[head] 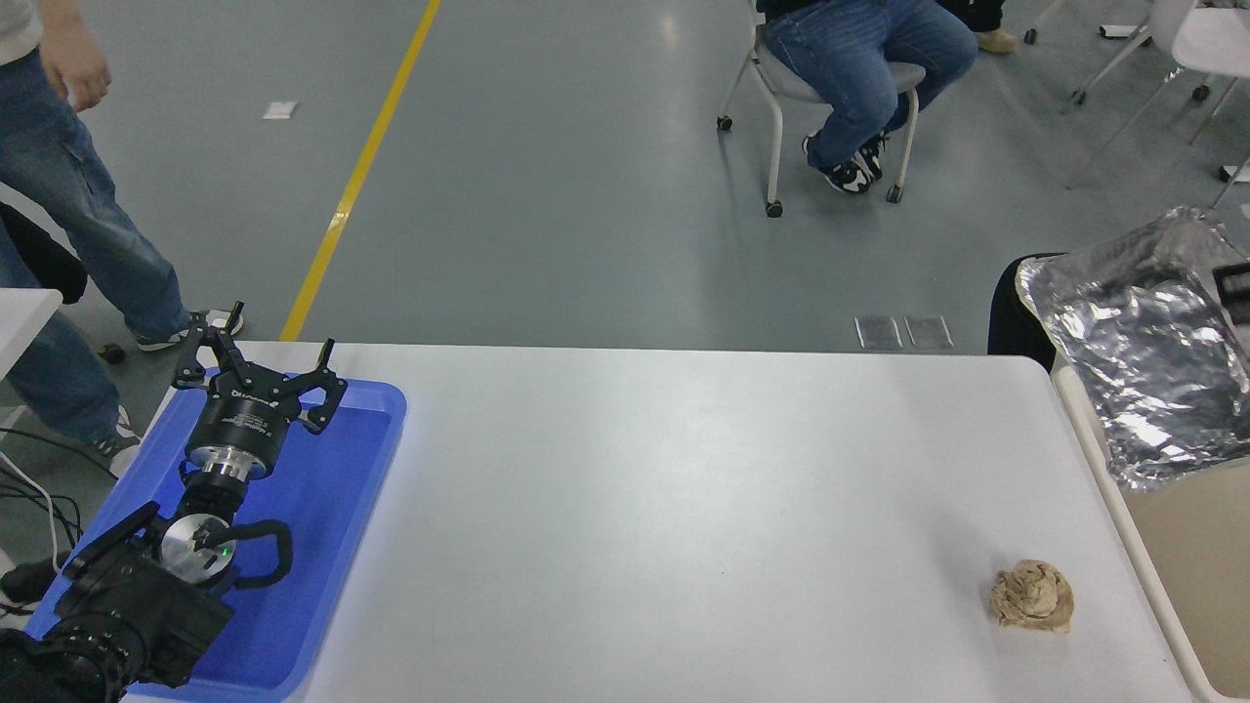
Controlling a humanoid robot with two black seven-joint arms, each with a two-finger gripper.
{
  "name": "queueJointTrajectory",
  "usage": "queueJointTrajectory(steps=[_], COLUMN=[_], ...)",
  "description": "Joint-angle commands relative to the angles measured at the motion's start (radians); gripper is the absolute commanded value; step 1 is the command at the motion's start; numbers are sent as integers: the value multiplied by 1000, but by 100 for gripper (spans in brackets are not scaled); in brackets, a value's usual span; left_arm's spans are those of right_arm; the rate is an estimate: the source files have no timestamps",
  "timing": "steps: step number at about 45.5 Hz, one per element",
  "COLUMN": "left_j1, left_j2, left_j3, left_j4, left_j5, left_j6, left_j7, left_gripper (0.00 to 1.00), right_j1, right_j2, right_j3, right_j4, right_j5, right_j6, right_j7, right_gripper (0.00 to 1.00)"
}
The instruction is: Pick up foil plate and place in dustbin
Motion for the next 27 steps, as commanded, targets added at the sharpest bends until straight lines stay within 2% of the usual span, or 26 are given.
queueJointTrajectory(steps=[1, 8, 15, 27], left_j1=[0, 0, 0, 0], left_j2=[0, 0, 0, 2], left_j3=[0, 0, 0, 0], left_j4=[-1, -1, 2, 2], left_j5=[0, 0, 0, 0], left_j6=[0, 0, 0, 0], left_j7=[0, 0, 0, 0], left_gripper=[100, 100, 100, 100], right_j1=[-274, -559, -792, -1163], right_j2=[-117, -133, -114, 42], right_j3=[186, 392, 479, 645], right_j4=[-241, -373, -530, -804], right_j5=[-76, -93, -91, -73], right_j6=[-8, -95, -212, -336], right_j7=[15, 47, 65, 75], right_gripper=[0, 0, 0, 0])
